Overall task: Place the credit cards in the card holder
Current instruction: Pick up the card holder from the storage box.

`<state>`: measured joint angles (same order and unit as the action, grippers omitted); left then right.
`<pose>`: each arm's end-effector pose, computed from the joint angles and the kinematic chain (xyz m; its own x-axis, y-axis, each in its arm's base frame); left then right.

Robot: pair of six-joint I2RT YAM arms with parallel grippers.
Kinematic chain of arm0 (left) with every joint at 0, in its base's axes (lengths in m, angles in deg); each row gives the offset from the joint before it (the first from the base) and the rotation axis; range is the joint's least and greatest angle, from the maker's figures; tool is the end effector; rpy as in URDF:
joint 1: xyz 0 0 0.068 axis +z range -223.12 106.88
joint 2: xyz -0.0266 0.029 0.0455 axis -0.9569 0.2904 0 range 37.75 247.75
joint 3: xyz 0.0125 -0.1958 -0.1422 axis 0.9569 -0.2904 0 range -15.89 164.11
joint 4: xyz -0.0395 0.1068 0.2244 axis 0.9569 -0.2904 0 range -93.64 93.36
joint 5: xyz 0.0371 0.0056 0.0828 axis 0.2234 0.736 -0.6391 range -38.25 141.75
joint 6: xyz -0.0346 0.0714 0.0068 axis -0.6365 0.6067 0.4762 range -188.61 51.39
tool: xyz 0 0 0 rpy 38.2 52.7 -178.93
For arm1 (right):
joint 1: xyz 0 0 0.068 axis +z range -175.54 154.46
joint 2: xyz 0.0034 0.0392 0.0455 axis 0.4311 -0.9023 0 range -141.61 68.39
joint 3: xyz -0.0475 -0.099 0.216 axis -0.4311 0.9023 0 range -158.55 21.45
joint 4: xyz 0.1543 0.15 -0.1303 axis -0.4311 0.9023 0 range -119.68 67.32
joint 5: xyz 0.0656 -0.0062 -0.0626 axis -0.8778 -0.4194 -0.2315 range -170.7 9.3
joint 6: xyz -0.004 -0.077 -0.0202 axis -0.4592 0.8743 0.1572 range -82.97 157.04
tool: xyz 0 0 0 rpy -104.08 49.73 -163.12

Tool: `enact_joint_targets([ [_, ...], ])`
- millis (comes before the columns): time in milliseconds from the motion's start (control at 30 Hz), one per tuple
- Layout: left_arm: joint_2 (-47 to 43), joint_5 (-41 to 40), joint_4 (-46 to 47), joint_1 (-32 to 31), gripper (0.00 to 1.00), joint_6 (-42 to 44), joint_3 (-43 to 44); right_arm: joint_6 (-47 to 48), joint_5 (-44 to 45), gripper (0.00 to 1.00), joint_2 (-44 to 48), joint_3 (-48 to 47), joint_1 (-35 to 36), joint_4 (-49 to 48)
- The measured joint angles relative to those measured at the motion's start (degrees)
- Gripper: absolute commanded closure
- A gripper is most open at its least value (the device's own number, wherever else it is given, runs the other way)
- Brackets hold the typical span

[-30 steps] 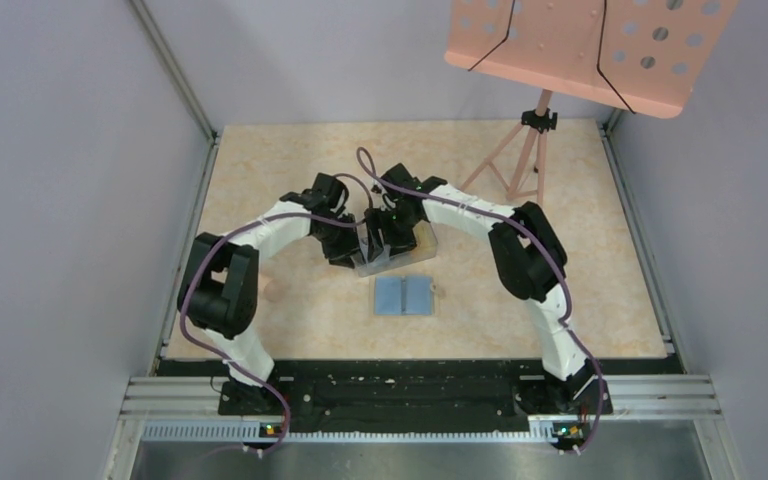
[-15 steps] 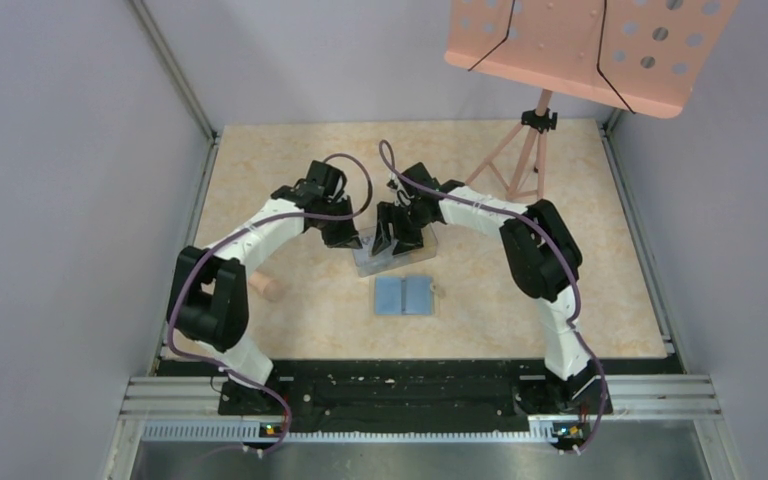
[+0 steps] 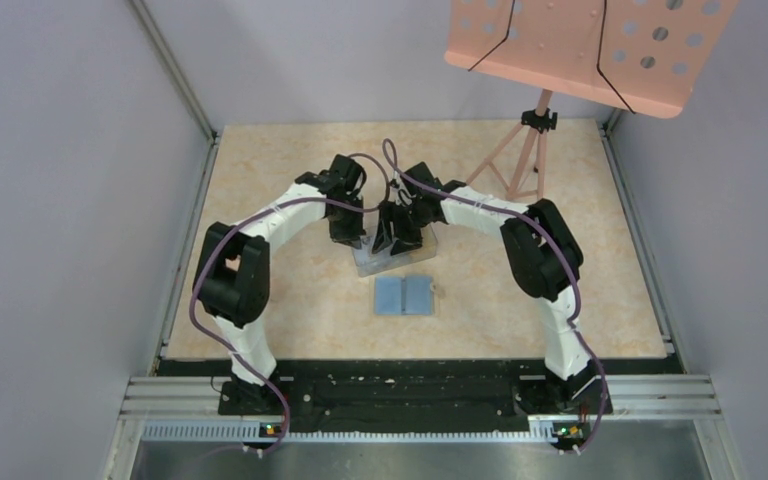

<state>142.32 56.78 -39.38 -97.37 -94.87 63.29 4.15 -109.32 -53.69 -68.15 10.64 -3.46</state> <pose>0.3341 -0.1571 0.1599 -0.9531 -0.0541 -0.2979 0.0192 0.9711 -0.2377 0.3382 0.2881 0.1204 -0.9696 -0.1186 -0.2142 -0.2294 0.7454 0.6259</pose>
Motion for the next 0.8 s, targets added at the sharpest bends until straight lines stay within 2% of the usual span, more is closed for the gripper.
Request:
enact_joint_targets([
  [267,2.97,-3.06,-3.26,-3.23,1.00,2.62,2.47,-0.35,-0.31,0.46,0.00,0.33,-0.26,-0.28],
  [533,5.66,-5.92,-5.20,-5.79,1.00,3.80,4.28,-0.39,-0.50,0.54,0.00,0.72,-0.55,-0.52],
  [800,5.95,-6.14,-5.38,-6.36,1.00,3.89,4.28,-0.85,-1.31,0.67,-0.02,1.88,-0.85,-1.81],
])
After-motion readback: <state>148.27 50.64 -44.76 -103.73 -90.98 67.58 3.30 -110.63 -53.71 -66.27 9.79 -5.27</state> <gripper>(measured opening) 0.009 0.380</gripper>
